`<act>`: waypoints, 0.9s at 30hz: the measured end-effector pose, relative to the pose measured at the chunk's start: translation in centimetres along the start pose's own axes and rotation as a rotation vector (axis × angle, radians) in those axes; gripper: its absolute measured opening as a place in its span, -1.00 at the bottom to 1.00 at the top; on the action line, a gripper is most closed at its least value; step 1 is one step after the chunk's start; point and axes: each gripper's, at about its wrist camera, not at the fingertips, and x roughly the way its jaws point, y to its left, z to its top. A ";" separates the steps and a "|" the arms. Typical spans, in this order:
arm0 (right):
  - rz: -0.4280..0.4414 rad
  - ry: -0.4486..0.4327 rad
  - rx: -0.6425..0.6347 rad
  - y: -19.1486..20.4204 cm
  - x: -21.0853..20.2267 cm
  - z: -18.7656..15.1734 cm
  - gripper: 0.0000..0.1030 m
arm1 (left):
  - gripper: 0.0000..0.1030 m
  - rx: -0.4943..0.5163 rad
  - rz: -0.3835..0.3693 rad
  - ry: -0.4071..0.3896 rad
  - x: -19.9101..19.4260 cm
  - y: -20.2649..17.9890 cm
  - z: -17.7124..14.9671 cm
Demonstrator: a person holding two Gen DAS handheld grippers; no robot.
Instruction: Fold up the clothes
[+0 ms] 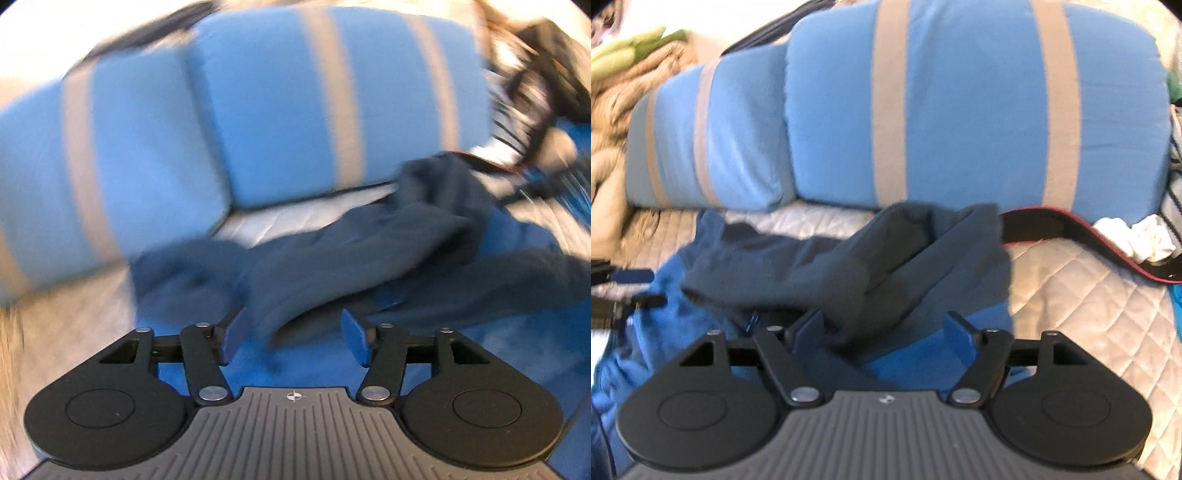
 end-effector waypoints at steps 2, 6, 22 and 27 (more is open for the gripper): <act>-0.023 -0.008 0.051 -0.9 -0.1 0.7 0.61 | 0.12 0.101 -0.007 -0.037 0.2 -2.5 1.1; -0.027 -0.019 0.144 -2.5 -0.3 1.3 0.62 | 0.12 0.176 -0.048 -0.088 1.8 -6.4 3.1; 0.014 -0.030 0.209 -4.9 1.6 3.2 0.63 | -0.56 0.058 -0.096 0.050 10.2 -12.0 2.5; 0.091 0.003 0.311 -5.5 3.7 5.5 0.60 | -0.56 0.074 -0.011 0.010 10.1 -13.3 1.0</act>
